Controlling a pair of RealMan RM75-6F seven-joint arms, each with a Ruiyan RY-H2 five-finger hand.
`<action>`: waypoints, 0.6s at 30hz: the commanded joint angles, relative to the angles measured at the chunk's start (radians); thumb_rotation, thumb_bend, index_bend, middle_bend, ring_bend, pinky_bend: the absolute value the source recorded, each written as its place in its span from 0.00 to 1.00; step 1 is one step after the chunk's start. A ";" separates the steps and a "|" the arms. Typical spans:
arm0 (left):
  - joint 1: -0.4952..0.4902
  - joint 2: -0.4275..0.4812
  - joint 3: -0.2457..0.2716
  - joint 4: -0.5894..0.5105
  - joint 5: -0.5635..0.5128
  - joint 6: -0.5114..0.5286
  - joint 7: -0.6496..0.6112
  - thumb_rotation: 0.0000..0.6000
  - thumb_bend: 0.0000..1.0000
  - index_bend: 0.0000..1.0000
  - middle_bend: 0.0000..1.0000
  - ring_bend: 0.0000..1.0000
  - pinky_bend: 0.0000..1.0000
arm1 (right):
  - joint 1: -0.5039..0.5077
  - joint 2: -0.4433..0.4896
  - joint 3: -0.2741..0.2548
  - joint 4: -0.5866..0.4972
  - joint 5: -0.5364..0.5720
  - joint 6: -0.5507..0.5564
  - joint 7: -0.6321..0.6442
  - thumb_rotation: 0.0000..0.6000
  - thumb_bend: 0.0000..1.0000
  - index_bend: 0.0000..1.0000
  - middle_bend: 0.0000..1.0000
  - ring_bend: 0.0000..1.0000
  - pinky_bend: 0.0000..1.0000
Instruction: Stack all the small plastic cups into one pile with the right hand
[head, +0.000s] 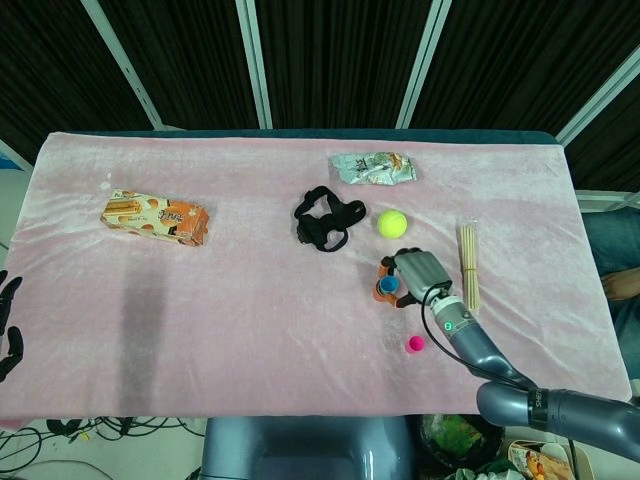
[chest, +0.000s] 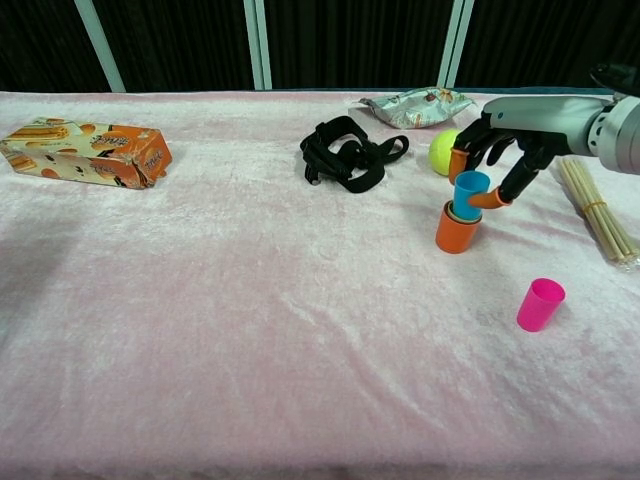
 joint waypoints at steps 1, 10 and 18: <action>0.000 0.000 0.001 0.000 0.000 -0.002 0.000 1.00 0.70 0.06 0.01 0.00 0.03 | 0.001 -0.009 0.000 0.008 -0.004 -0.001 0.005 1.00 0.30 0.53 0.45 0.24 0.21; -0.001 0.001 0.000 -0.001 -0.002 -0.004 -0.001 1.00 0.70 0.06 0.01 0.00 0.03 | -0.008 -0.006 -0.022 -0.004 -0.022 0.012 -0.017 1.00 0.18 0.16 0.18 0.16 0.21; -0.001 0.001 0.001 -0.003 -0.001 -0.003 0.000 1.00 0.70 0.06 0.01 0.00 0.03 | -0.074 0.091 -0.042 -0.137 -0.082 0.117 -0.026 1.00 0.18 0.15 0.18 0.17 0.21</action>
